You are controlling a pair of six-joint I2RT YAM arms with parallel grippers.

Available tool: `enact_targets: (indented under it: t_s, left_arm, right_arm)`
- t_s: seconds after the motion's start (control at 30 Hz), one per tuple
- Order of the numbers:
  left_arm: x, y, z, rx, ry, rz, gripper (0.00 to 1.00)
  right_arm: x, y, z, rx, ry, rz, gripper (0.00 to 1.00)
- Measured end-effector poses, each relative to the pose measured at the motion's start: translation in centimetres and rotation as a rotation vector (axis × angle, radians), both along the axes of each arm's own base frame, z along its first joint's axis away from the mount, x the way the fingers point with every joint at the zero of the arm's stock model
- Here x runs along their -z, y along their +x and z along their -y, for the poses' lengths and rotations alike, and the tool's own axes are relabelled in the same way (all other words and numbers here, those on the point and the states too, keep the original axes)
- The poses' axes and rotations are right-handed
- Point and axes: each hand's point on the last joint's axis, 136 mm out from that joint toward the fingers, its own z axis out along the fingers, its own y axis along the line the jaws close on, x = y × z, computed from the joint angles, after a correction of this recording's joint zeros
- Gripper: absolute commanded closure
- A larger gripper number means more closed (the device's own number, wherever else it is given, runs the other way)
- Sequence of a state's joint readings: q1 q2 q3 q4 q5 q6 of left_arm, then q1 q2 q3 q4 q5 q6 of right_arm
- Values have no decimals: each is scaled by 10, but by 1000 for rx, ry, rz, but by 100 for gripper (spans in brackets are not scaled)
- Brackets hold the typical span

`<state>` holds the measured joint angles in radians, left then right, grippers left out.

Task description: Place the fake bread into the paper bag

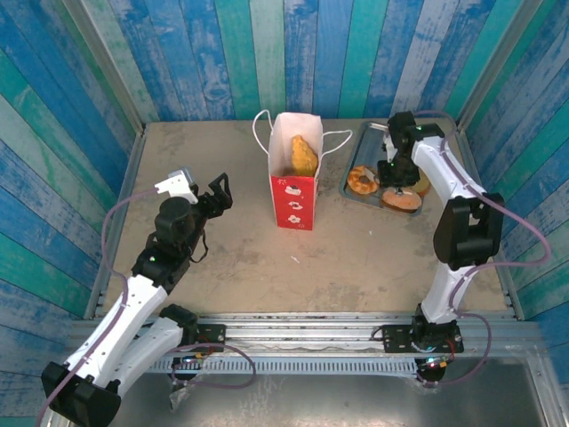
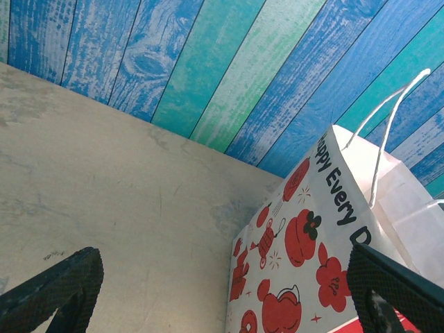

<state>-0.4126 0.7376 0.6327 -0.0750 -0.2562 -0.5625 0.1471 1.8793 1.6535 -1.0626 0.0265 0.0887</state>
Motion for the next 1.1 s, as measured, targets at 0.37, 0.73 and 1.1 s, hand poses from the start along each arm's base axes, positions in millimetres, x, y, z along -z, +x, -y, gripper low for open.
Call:
enact_targets:
  t_s: [0.37,0.73,1.1]
  left_arm:
    - [2,1,0,0,5,-5,6]
    - [2,1,0,0,6,-7,6]
    - [2,0,1,4,10,-11,6]
  right_arm:
    - [10,-2,0,-9,-2,-36,54]
    - [11,-1,-3,-20,11,-45,65]
    - [-4,-1,1,-9,-6,-4,67]
